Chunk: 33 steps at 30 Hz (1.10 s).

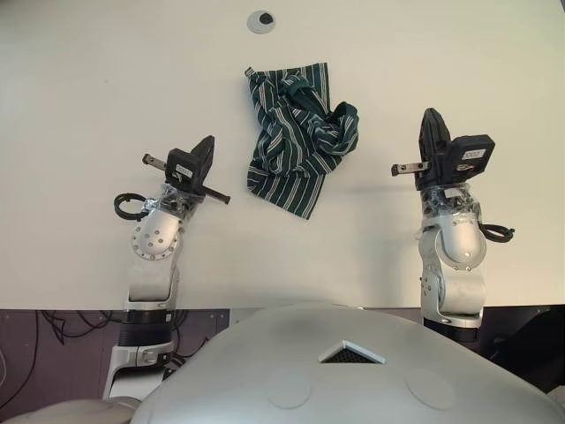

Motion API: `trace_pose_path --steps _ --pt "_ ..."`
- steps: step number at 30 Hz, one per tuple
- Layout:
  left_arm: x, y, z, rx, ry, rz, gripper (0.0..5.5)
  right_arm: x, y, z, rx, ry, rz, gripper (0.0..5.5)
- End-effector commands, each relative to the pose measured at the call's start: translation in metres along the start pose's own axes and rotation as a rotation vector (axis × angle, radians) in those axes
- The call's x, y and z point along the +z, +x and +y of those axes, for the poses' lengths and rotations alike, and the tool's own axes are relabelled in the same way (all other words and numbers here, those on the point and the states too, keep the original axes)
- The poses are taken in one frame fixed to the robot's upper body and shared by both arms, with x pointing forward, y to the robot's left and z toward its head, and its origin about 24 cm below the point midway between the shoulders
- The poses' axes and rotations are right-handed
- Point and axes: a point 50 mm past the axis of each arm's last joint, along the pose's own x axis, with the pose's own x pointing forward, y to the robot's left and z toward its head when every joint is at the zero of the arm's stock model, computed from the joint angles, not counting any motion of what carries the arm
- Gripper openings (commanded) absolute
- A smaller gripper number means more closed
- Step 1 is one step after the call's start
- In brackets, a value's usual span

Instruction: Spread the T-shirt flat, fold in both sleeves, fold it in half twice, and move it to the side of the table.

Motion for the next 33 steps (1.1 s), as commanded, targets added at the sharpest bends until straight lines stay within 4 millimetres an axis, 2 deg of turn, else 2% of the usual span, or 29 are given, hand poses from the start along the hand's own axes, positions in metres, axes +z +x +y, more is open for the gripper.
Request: trace_pose_path --steps 1,12,18,22,26,29,33 --pt "0.001 0.002 -0.001 -0.018 0.021 -0.012 0.00 0.000 0.001 -0.002 0.013 -0.028 0.003 0.05" --pt "0.007 0.001 -0.010 -0.083 0.058 -0.083 0.00 0.000 0.000 -0.002 0.009 -0.037 0.001 0.05" --pt "0.020 0.000 -0.042 -0.332 0.094 -0.196 0.00 -0.004 0.009 0.002 0.019 -0.039 -0.001 0.05" --pt "0.022 0.007 -0.069 -0.603 0.137 -0.109 0.00 -0.008 0.022 0.008 0.036 -0.040 -0.005 0.05" --pt "0.025 0.021 -0.070 -0.764 0.186 -0.009 0.00 -0.014 0.041 0.017 0.068 -0.044 -0.008 0.05" --pt "0.013 0.027 -0.075 -0.910 0.288 0.120 0.00 -0.018 0.050 0.020 0.075 -0.050 -0.010 0.05" --pt "0.000 0.046 -0.074 -0.924 0.378 0.214 0.00 -0.022 0.057 0.022 0.085 -0.059 -0.011 0.05"
